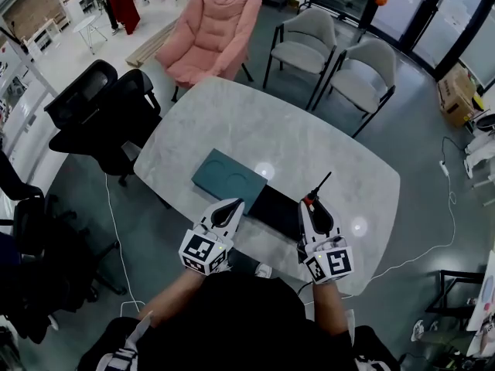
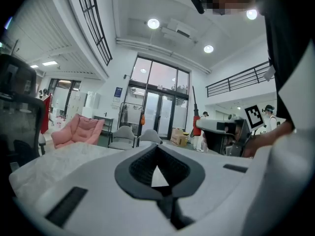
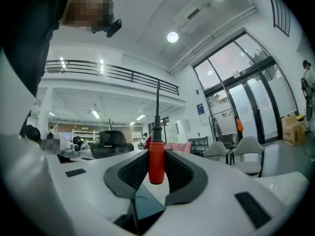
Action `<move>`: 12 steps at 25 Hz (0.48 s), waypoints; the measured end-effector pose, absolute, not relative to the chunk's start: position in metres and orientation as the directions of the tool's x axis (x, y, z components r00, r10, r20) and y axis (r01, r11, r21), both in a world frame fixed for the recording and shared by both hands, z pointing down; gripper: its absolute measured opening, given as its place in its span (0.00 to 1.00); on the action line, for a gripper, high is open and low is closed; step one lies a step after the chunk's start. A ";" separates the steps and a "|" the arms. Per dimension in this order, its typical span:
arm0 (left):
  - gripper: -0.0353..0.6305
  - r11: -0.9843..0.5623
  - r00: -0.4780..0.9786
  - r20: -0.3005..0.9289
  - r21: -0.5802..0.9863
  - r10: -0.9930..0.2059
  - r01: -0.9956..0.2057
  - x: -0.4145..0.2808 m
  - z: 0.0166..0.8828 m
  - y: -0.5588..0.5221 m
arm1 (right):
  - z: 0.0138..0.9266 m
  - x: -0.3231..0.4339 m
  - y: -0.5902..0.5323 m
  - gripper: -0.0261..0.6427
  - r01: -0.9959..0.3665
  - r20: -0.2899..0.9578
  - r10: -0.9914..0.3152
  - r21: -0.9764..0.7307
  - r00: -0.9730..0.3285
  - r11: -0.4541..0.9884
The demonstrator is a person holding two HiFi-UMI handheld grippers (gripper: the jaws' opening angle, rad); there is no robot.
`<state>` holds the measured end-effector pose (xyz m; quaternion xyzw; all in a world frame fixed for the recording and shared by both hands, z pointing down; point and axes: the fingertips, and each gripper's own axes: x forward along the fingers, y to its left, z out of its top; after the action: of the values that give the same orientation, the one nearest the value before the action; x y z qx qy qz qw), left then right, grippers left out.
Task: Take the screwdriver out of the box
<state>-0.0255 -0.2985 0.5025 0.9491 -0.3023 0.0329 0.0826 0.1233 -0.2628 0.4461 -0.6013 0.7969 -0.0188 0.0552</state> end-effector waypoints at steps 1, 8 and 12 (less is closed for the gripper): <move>0.06 -0.805 0.816 0.109 0.136 -0.567 -0.578 -0.025 0.501 -0.298 | 0.444 0.124 -0.262 0.21 -0.958 -0.070 -0.961 -0.095 -0.267 0.272; 0.06 -0.815 0.826 0.090 0.134 -0.557 -0.564 -0.021 0.493 -0.295 | 0.431 0.124 -0.257 0.21 -0.962 -0.102 -0.962 -0.075 -0.255 0.263; 0.06 -0.815 0.826 0.091 0.134 -0.556 -0.563 -0.020 0.491 -0.291 | 0.427 0.123 -0.253 0.21 -0.962 -0.104 -0.961 -0.063 -0.257 0.264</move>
<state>-0.0197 -0.2906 0.4912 0.9524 -0.2938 0.0239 0.0778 0.1230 -0.2535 0.4273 -0.6066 0.7927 0.0066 0.0603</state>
